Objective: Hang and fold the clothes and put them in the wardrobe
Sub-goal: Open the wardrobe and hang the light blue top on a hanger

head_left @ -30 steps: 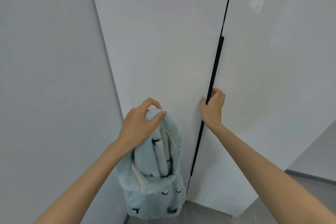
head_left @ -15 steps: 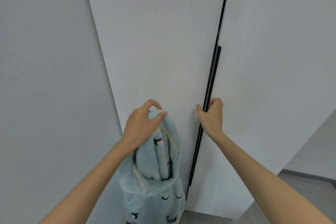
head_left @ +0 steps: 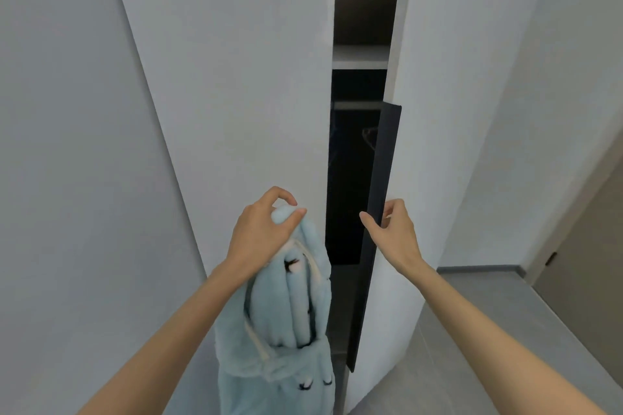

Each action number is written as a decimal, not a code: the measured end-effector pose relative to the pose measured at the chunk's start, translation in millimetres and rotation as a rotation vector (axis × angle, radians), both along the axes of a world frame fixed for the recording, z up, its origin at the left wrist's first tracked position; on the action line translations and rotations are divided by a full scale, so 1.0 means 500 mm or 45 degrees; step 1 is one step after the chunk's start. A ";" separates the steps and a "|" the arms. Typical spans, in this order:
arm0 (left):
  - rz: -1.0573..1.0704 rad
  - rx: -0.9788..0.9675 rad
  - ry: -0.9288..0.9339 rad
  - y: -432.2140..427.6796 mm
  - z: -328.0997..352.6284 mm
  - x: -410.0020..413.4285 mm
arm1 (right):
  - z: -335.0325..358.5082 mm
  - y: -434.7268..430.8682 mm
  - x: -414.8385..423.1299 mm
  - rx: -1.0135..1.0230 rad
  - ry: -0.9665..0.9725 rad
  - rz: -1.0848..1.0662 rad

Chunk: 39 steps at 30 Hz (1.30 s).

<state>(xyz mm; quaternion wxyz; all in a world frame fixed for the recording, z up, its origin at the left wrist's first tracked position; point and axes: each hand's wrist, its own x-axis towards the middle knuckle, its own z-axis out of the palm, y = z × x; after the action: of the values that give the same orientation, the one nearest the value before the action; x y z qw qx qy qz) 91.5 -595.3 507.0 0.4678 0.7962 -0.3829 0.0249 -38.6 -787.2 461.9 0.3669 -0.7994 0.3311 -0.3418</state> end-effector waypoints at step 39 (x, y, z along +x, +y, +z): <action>-0.190 -0.048 -0.065 -0.253 -0.014 -0.412 | -0.031 -0.182 -0.571 -0.267 -0.222 -0.427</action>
<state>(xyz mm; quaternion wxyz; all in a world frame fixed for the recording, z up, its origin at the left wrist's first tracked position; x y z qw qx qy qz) -114.4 -721.6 500.2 0.4735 0.7556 -0.4524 0.0173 -324.1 -878.1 446.2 0.2472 -0.7342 0.3891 -0.4984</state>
